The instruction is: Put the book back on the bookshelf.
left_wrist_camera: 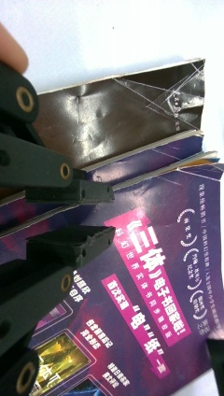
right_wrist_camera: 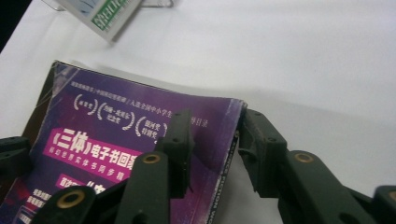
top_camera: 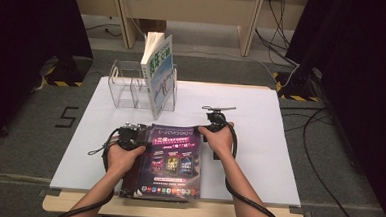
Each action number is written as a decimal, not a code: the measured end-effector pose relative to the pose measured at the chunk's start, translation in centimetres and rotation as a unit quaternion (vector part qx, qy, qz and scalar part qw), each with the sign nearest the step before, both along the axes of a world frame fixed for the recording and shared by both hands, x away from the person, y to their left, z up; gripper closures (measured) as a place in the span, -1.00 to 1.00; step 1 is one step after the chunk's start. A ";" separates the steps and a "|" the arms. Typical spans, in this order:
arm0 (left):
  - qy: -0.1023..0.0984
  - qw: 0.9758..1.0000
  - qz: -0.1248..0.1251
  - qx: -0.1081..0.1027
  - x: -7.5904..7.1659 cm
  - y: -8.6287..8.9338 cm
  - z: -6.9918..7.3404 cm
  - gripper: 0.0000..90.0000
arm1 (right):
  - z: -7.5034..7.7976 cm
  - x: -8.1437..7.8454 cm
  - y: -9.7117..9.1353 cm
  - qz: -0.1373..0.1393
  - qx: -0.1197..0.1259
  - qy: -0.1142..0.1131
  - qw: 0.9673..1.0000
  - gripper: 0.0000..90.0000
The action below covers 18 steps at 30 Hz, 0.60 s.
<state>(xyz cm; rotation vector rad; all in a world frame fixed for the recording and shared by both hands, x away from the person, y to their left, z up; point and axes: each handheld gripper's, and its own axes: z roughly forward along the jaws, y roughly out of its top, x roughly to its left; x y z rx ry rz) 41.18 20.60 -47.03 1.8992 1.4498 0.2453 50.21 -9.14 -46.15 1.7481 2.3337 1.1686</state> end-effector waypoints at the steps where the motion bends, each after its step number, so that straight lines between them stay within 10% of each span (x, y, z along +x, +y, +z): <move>1: -0.001 1.000 0.001 0.002 0.0 0.0 0.0 0.70 | 0.3 -0.1 0.0 -0.001 0.003 -0.003 1.000 0.53; 13: -0.006 1.000 0.004 0.008 -0.1 -0.1 0.0 0.71 | 2.1 -1.3 0.5 0.036 0.029 0.003 0.999 0.72; 18: -0.002 1.000 -0.001 -0.020 0.0 0.3 -0.1 0.55 | 2.7 -1.5 0.2 0.027 0.059 0.007 0.998 0.80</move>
